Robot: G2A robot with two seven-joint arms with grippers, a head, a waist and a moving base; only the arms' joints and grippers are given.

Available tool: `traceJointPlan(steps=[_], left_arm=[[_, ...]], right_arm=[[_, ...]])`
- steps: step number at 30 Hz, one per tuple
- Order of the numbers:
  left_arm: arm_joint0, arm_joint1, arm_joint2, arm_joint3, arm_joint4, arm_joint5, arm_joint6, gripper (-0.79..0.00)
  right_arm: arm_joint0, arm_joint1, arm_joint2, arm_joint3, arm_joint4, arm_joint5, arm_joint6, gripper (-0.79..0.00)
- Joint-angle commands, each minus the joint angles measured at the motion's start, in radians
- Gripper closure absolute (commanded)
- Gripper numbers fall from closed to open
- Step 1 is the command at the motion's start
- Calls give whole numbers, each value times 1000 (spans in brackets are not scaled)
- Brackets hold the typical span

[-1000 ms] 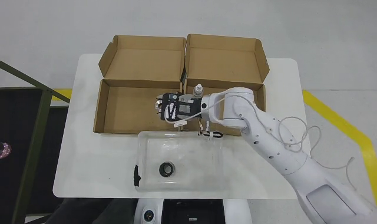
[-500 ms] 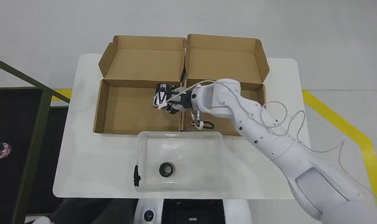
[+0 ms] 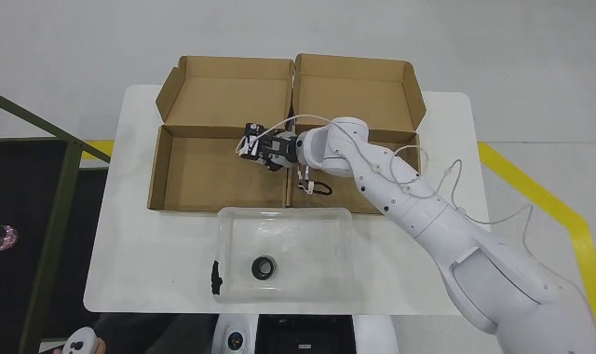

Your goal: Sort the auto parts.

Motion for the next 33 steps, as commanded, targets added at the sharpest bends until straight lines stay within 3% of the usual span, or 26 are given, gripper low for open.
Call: traceJointPlan(steps=[1,6,11,17,26,33], left_arm=[[0,0,0,0,0,0,0,-785],[0,0,0,0,0,0,0,-785],[0,0,0,0,0,0,0,-785],[0,0,0,0,0,0,0,-785],[0,0,0,0,0,0,0,-785],[0,0,0,0,0,0,0,-785]], right_arm=[[7,-9,-5,18,-1,3,7,0],[15,-31,-23,59,-7,7,27,-43],[19,-51,-36,86,-14,9,45,-191],[28,-71,-47,105,-32,9,78,-305],[36,-86,-37,91,-56,2,87,-332],[10,-61,16,-30,-78,-24,99,-354]])
